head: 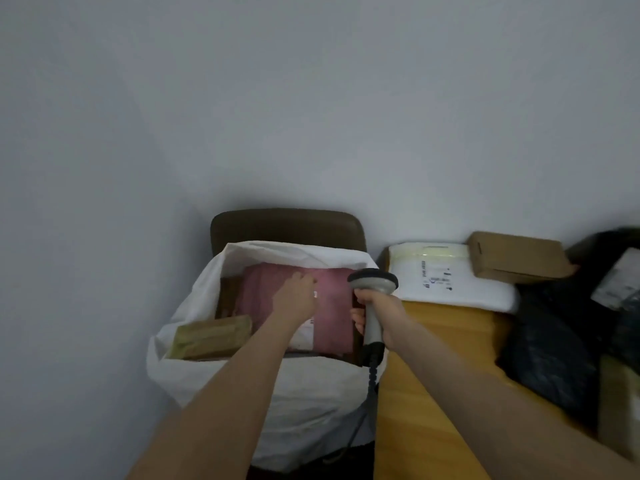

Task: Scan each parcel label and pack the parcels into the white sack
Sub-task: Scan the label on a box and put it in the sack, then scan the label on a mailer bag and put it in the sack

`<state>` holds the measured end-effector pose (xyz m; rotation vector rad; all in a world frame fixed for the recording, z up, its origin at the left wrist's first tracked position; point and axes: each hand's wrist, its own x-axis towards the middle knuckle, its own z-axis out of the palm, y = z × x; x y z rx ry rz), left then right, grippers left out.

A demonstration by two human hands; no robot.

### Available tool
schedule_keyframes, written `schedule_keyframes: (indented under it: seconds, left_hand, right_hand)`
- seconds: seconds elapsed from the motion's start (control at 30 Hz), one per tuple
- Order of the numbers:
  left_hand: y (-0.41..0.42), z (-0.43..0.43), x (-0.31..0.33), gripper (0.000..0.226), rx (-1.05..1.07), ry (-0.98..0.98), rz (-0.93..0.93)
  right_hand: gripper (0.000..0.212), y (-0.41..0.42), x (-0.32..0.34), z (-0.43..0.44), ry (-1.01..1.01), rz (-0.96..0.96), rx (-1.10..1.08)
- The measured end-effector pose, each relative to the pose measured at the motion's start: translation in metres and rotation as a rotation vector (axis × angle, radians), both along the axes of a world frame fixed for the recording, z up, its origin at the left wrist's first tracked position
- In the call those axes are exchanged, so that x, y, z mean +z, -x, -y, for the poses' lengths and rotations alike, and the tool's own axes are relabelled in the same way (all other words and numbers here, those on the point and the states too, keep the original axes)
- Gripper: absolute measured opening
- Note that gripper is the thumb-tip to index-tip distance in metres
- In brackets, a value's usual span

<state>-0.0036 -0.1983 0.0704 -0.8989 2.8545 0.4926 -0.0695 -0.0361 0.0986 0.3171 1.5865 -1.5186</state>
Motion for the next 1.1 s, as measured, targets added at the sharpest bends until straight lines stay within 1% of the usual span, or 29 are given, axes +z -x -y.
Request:
schedule_keyframes:
  seconds: [0.1,0.2,0.33,0.57,0.77,0.93,1.1]
  left_hand:
    - [0.035,-0.048,0.009,0.032,-0.098,-0.003,-0.023]
    - [0.065,-0.101,0.021,0.041,-0.2,-0.019,-0.015]
    - [0.093,-0.179,0.035,0.046,-0.313,0.009,-0.003]
    - [0.114,-0.335,0.042,0.042,-0.434,0.032,-0.012]
    - [0.128,-0.457,0.053,0.047,-0.556,0.017,-0.009]
    - [0.148,-0.52,0.059,0.047,-0.61,0.02,0.002]
    - [0.173,-0.557,0.046,0.047,-0.663,-0.007,0.016]
  right_hand:
    - [0.017,0.012,0.01,-0.052,0.027,0.055,-0.113]
    - [0.017,0.019,0.014,-0.107,0.022,0.062,-0.184]
    - [0.019,0.028,0.018,-0.184,0.015,0.043,-0.253]
    - [0.018,0.036,0.025,-0.341,-0.018,0.012,-0.29]
    - [0.016,0.044,0.031,-0.47,-0.055,-0.037,-0.384]
    - [0.019,0.055,0.037,-0.539,-0.137,-0.089,-0.44]
    - [0.023,0.076,0.042,-0.578,-0.182,-0.155,-0.561]
